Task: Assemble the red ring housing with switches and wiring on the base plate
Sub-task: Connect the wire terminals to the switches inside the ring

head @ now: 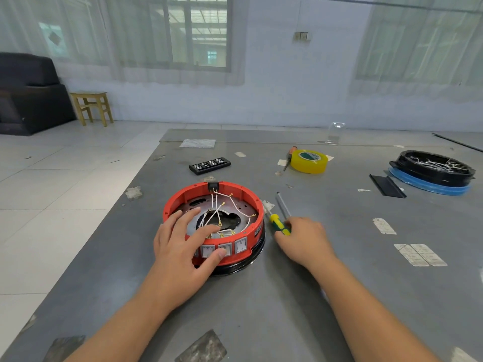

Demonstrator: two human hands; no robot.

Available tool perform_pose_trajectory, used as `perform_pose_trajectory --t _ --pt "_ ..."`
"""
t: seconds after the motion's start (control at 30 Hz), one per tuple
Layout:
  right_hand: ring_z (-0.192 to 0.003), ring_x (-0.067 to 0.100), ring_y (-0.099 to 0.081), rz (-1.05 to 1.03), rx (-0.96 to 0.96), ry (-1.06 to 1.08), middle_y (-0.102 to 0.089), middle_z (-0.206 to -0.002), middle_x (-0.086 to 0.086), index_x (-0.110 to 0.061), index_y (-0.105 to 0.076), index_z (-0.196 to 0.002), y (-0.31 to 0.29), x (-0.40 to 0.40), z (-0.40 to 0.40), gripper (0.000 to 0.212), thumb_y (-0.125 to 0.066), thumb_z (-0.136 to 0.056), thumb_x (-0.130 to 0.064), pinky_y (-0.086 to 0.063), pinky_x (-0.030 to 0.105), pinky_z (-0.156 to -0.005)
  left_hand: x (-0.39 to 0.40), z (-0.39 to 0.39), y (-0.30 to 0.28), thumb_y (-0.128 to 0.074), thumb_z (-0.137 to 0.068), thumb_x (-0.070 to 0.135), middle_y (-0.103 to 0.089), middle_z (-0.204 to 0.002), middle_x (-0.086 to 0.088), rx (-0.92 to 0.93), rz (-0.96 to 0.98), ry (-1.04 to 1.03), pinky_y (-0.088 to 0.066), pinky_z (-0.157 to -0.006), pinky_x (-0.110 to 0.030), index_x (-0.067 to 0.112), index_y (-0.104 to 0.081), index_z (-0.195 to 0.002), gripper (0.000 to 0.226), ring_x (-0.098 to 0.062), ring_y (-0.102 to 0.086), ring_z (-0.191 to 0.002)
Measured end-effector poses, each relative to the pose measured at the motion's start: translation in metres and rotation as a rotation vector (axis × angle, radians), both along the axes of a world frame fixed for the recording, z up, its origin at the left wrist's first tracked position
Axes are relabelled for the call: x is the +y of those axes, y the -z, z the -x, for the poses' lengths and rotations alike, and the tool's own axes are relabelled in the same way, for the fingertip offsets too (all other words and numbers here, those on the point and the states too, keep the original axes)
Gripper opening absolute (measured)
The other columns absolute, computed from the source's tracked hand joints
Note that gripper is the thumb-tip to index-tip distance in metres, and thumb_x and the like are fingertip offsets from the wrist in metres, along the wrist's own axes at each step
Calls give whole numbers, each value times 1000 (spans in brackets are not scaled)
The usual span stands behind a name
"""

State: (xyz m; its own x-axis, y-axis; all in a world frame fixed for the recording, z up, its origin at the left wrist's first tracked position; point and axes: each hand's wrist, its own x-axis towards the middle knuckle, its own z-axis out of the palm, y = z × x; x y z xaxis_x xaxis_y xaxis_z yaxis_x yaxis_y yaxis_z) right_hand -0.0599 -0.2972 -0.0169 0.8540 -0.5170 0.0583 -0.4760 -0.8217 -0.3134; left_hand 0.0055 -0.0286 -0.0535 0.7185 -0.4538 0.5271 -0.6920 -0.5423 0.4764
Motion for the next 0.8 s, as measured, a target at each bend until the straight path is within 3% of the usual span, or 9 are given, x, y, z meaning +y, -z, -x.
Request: perform_pose_trajectory --t 0.13,0.27,0.37,0.43,0.5,0.63,0.73,0.8 --pt "-117 31 -59 -226 -84 -122 -66 -129 3 -33 -44 -148 -1 11 -1 67 -61 -83 -39 -50 38 -100 -4 -5 -1 -49 -89 73 -38 -163 8 8 8 25 -22 -124 -63 43 -67 -130 54 -19 -12 -159" --pt "-116 20 -60 -380 -147 -145 -65 -128 -4 -35 -59 -134 3 8 3 48 -63 -87 -35 -47 30 -96 -3 -10 -1 -50 -89 73 -41 -161 7 0 26 37 -24 -123 -64 43 -68 -129 53 -20 -15 -159" --pt "-146 24 -39 -418 -107 -129 -42 -161 4 -29 -47 -151 9 7 1 53 -48 -98 -32 -33 39 -120 -3 -11 -2 -51 -89 73 -41 -161 8 11 38 51 -23 -124 -64 45 -68 -128 51 -19 -15 -159" --pt "-155 24 -23 -368 -81 -129 -24 -169 5 -25 -34 -160 12 9 -4 57 -38 -103 -30 -20 38 -124 -3 -12 -2 -50 -89 72 -39 -162 10 13 34 59 -21 -125 -64 46 -67 -129 51 -17 -12 -159" --pt "-155 27 -22 -308 -72 -110 -19 -170 7 -24 -32 -161 12 14 -9 56 -33 -104 -29 -20 41 -126 -3 -12 -2 -49 -90 72 -32 -165 12 18 29 65 -19 -126 -62 47 -65 -132 51 -14 -6 -160" --pt "-146 30 -38 -349 -84 -86 -36 -163 8 -26 -40 -156 8 18 -10 65 -28 -93 -40 -31 48 -120 -3 -12 0 -46 -92 73 -17 -171 14 27 14 70 -14 -128 -60 49 -58 -136 52 -11 8 -160" --pt "-110 8 -60 -494 -162 -77 -56 -144 4 -33 -48 -148 6 12 -7 51 -37 -98 -32 -46 29 -94 -2 -11 1 -48 -92 69 -15 -172 13 8 39 80 -15 -128 -57 44 -60 -136 52 -14 6 -161" --pt "-104 8 -58 -542 -203 -86 -60 -137 -4 -35 -51 -144 5 7 -6 45 -43 -100 -28 -41 21 -82 0 -12 1 -49 -92 68 -13 -172 16 11 53 77 -15 -126 -51 43 -59 -137 53 -13 5 -161"
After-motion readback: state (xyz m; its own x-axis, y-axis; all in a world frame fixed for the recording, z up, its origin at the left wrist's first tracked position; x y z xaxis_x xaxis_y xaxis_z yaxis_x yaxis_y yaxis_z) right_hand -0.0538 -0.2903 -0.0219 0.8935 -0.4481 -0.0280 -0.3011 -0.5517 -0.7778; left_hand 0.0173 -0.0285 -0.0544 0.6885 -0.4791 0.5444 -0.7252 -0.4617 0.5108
